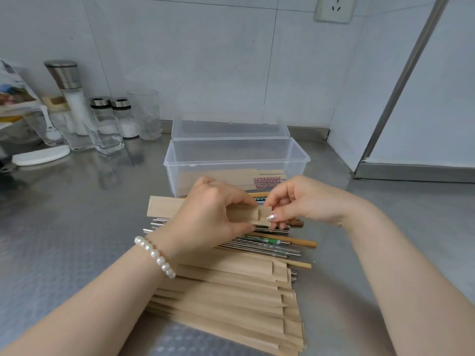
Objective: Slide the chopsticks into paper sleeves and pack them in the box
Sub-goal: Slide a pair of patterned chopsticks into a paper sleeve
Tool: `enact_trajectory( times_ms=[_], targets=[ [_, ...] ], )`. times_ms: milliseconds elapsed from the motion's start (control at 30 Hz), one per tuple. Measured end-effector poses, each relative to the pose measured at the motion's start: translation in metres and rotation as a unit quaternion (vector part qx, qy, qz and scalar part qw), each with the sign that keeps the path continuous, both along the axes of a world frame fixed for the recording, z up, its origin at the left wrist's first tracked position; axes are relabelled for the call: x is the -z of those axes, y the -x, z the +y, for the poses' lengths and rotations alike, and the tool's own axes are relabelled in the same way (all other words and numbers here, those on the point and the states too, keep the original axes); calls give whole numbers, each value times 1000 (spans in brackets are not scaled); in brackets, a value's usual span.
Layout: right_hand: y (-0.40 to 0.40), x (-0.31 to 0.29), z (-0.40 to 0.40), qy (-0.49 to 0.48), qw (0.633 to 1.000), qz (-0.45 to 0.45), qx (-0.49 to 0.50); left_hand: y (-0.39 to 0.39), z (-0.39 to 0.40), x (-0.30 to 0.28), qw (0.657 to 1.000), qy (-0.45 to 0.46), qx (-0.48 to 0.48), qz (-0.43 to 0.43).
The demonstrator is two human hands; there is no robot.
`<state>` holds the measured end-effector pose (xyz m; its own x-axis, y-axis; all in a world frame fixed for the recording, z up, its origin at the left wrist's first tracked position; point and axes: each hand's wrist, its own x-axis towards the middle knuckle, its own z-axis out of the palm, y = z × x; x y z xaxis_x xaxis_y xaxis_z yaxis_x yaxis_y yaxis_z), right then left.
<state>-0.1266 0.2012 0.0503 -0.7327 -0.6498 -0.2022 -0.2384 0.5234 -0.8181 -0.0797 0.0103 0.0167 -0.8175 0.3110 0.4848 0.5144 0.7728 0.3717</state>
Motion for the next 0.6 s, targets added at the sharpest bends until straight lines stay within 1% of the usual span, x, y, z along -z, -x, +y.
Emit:
enact_trajectory(
  times_ms=[133,267,367,467,533,600],
  targets=[
    [1,3,-4,40,998,14,43,0,0,-1,999,-42,-6,-10],
    [2,9,-10,69,994,47,71,0,-1,1,998,-54,-3,10],
    [4,10,-10,77,992,53,83,3,-2,0,998,-59,0,13],
    [7,6,-4,90,987,64,119,4,-6,-2,995,-100,-13,4],
    [13,5,3,88,977,104,163,6,-11,-4,990,-133,-45,5],
    [22,8,11,23,963,178,201,9,-16,-4,987,-142,-80,2]
  ],
)
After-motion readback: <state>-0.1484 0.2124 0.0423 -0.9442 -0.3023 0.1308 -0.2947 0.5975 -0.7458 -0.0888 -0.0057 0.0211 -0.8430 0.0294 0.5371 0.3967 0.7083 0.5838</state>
